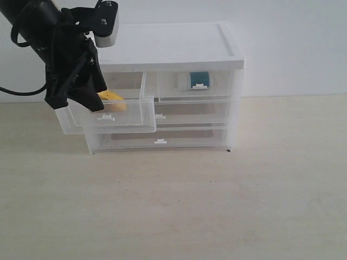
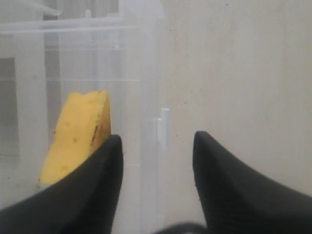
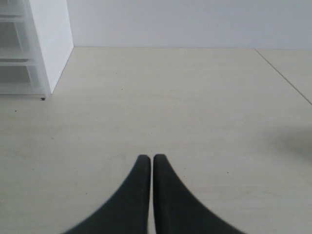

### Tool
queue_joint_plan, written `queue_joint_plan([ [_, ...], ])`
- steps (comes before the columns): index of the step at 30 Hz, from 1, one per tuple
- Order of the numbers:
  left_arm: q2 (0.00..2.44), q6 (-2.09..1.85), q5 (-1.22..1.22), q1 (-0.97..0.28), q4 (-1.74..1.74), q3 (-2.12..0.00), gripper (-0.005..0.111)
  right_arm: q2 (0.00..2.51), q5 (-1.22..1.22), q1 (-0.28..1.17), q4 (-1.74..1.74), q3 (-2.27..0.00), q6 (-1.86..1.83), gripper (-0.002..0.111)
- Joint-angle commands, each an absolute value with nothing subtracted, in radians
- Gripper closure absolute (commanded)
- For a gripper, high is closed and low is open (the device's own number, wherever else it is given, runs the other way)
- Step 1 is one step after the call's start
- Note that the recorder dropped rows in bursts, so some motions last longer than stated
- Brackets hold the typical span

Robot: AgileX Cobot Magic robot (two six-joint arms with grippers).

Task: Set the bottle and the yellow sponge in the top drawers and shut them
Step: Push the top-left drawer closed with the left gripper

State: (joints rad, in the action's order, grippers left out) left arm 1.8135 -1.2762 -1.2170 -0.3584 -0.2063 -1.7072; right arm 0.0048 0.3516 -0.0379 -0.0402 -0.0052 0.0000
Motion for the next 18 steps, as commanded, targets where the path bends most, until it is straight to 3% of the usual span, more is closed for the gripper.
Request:
queue_joint_plan([
  [1,1.849,-1.28,-1.221,-0.362,-0.198,-1.702,0.065,0.0,0.341,-0.04,-0.039,0.0,0.0,0.108],
  [6,1.866,-1.291,-1.218,-0.362,-0.198,-1.702,0.071,0.0,0.341,-0.04,-0.039,0.0,0.0,0.108],
  [9,1.872,-1.302,-1.205,-0.362,-0.19,-1.702,0.098,0.0,0.341,-0.04,-0.039,0.0,0.0,0.108],
  [10,1.872,-1.305,-1.2,-0.362,-0.183,-1.702,0.102,0.0,0.341,-0.04,-0.039,0.0,0.0,0.108],
  [18,1.872,-1.317,-1.177,-0.362,-0.138,-1.711,0.102,0.0,0.341,-0.04,-0.039,0.0,0.0,0.108],
])
